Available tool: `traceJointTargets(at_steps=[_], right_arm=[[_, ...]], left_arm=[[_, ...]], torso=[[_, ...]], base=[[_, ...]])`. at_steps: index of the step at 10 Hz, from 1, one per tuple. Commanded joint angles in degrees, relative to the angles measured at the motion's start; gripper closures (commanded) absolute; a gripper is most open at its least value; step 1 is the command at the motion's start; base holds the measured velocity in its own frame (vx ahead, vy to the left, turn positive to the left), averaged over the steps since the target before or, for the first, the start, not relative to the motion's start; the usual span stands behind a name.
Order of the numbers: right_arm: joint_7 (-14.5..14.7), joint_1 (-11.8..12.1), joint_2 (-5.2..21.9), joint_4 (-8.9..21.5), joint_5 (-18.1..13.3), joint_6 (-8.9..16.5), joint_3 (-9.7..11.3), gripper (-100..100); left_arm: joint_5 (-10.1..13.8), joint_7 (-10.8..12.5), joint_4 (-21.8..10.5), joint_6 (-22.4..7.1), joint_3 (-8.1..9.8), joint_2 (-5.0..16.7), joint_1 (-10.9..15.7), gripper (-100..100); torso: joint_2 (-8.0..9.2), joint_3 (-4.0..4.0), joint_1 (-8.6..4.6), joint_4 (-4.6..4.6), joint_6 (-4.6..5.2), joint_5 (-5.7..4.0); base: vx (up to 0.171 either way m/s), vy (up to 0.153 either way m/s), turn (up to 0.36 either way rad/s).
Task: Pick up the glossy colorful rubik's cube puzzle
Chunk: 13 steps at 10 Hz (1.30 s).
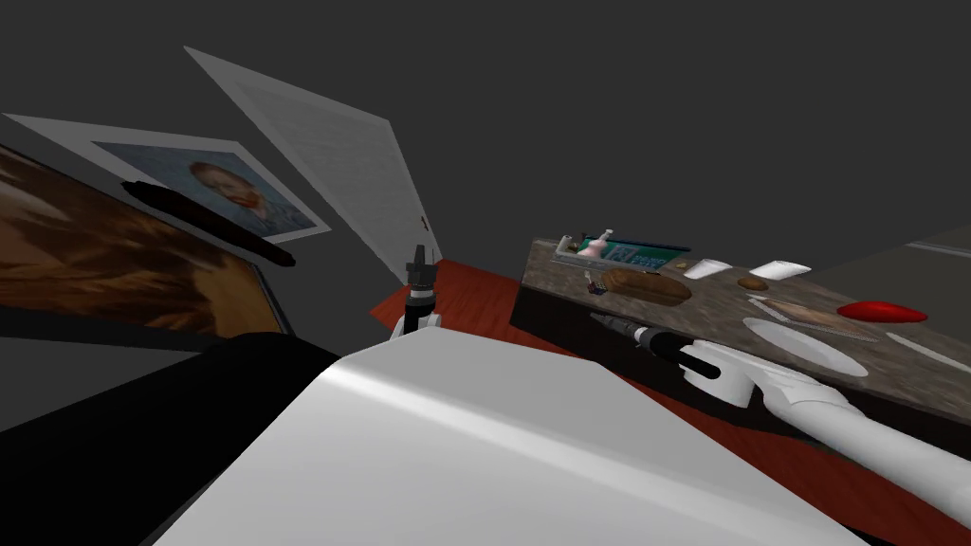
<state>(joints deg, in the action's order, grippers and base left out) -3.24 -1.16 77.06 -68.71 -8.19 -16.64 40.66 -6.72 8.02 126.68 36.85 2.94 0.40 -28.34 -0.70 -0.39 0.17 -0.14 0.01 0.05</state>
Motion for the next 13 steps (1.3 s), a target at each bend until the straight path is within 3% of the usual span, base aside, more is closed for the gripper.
traceJointTargets(at_steps=[1,2,6,9,10,11,13], right_arm=[[0.0,-0.2,2.1,2.9,-1.0,0.3,0.7,-100],[0.0,-0.2,2.1,2.0,-1.0,0.3,0.7,-100],[0.0,-0.9,4.4,7.0,-2.4,0.9,1.6,-100],[0.0,-1.4,4.9,8.3,-2.9,0.9,1.8,-100],[0.0,-1.4,4.9,8.2,-2.9,1.0,1.7,0],[-1.1,-1.6,4.5,9.2,-2.5,2.1,2.1,-100],[-2.7,-1.8,3.8,10.7,-2.0,3.8,2.7,-100]], left_arm=[[0.0,0.0,0.0,0.0,0.00,0.0,0.0,0],[0.0,0.0,0.0,0.0,0.00,0.0,0.0,0],[0.0,0.0,0.0,0.0,0.00,0.0,0.0,0],[0.0,0.0,0.0,0.0,0.00,0.0,0.0,0],[0.0,0.0,0.0,0.0,0.01,0.0,0.0,0],[0.0,0.0,0.0,0.0,0.00,0.0,0.0,0],[0.0,0.0,0.0,0.0,0.00,0.0,0.0,0]], torso=[[0.00,0.00,0.00,0.00,0.00,0.00],[-0.13,-0.08,0.09,-0.04,0.00,0.02],[0.16,0.09,-0.15,0.03,0.02,-0.03],[-0.05,-0.05,-0.15,-0.03,-0.01,-0.05],[0.27,0.12,-0.18,0.02,0.02,-0.06],[0.55,0.29,-0.21,0.10,0.04,-0.07],[1.10,0.61,-0.42,0.22,-0.01,-0.11]], base=[[0.239,0.092,0.052],[0.164,0.039,0.002],[0.138,0.021,0.034],[0.166,0.017,0.047],[0.017,0.002,0.001],[-0.066,-0.025,0.282],[-0.141,-0.065,0.342]])
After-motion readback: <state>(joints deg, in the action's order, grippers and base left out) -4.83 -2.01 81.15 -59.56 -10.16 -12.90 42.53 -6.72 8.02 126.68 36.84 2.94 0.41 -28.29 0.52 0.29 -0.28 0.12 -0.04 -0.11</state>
